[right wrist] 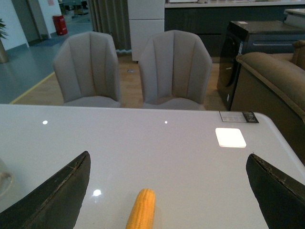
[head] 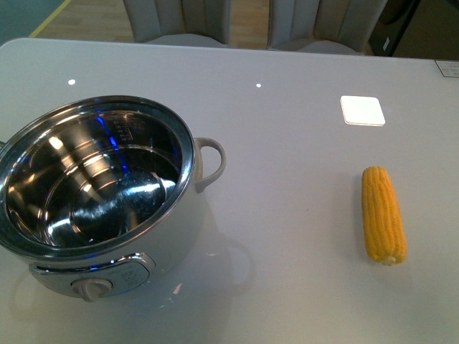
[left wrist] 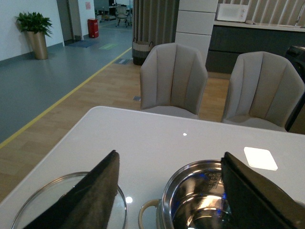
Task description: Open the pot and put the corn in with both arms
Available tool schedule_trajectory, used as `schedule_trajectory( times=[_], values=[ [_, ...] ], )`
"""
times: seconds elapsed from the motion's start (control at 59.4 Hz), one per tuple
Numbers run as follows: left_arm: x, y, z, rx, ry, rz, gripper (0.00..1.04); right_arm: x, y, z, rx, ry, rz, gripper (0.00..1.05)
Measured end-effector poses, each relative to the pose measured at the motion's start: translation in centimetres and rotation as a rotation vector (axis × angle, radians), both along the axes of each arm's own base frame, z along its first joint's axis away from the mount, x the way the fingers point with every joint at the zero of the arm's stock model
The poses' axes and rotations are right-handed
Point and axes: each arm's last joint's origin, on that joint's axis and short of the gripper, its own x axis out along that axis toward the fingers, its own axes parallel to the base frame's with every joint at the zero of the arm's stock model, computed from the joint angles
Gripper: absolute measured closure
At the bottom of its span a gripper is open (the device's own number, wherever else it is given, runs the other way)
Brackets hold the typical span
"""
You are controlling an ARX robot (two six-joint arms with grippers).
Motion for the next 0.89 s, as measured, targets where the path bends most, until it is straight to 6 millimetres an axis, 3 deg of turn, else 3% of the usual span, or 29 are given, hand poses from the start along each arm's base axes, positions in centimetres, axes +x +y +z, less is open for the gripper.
schedule_trajectory(
  times=[0.286, 0.488, 0.825, 0.893],
  values=[
    [-0.6, -1.5, 0.0, 0.015, -0.003, -0.002, 1.02, 0.0, 0.0, 0.0, 0.000, 0.000, 0.000, 0.09],
    [-1.7, -2.8, -0.3, 0.018, 0.003, -0.015, 1.01, 0.0, 0.0, 0.0, 0.000, 0.000, -0.002, 0.09],
    [-1.7, -2.8, -0.3, 0.018, 0.003, -0.007, 1.01, 0.0, 0.0, 0.0, 0.000, 0.000, -0.002, 0.09],
    [-1.7, -2.8, -0.3, 0.017, 0.003, -0.007, 0.93, 0.0, 0.0, 0.0, 0.000, 0.000, -0.002, 0.09]
  ],
)
